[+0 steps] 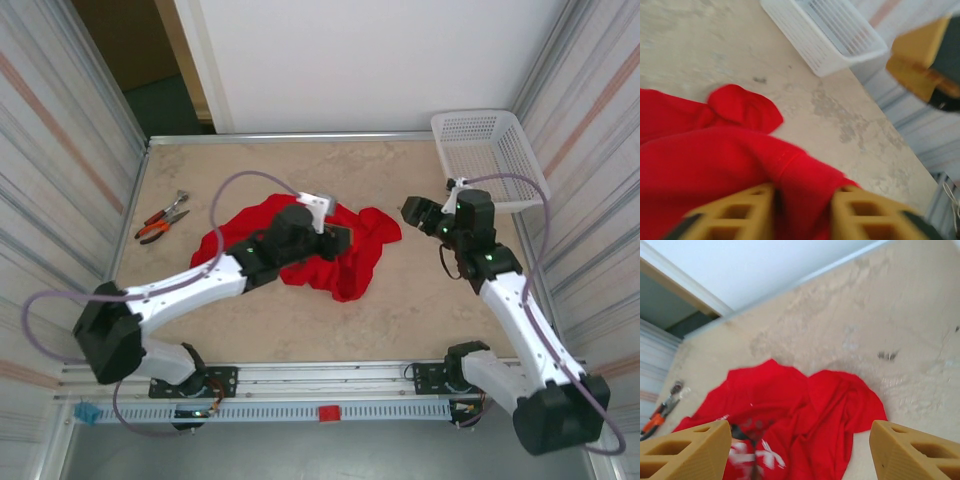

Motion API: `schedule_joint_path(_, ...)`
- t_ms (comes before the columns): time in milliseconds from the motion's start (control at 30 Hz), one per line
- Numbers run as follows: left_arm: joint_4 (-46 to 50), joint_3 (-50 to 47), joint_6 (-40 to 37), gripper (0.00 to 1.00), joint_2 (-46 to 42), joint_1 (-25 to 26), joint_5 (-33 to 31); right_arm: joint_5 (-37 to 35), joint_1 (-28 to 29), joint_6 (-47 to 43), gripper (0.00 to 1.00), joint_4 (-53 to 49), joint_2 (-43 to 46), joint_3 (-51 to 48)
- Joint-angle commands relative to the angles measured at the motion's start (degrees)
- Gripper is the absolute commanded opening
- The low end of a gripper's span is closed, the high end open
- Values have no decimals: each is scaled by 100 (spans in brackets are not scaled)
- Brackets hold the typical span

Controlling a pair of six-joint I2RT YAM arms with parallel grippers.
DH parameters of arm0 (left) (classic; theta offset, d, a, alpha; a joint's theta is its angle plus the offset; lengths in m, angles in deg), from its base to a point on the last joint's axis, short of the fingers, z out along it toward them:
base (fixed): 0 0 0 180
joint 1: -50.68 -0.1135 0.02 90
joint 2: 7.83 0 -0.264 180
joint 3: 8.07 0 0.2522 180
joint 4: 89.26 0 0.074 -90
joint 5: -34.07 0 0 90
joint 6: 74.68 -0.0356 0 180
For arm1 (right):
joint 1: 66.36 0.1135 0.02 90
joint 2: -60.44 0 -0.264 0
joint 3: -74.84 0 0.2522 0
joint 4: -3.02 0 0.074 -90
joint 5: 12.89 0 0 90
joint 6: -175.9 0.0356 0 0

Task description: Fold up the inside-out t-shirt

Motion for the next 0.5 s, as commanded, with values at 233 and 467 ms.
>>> schedule_joint_path(233, -4, 4, -340, 65, -520, 109, -442, -26, 110, 129, 71, -1148, 491, -490)
schedule_joint_path(467, 1553, -246, 106, 68, -622, -1300, -164, -665, 1345, 948, 70, -886, 150, -992)
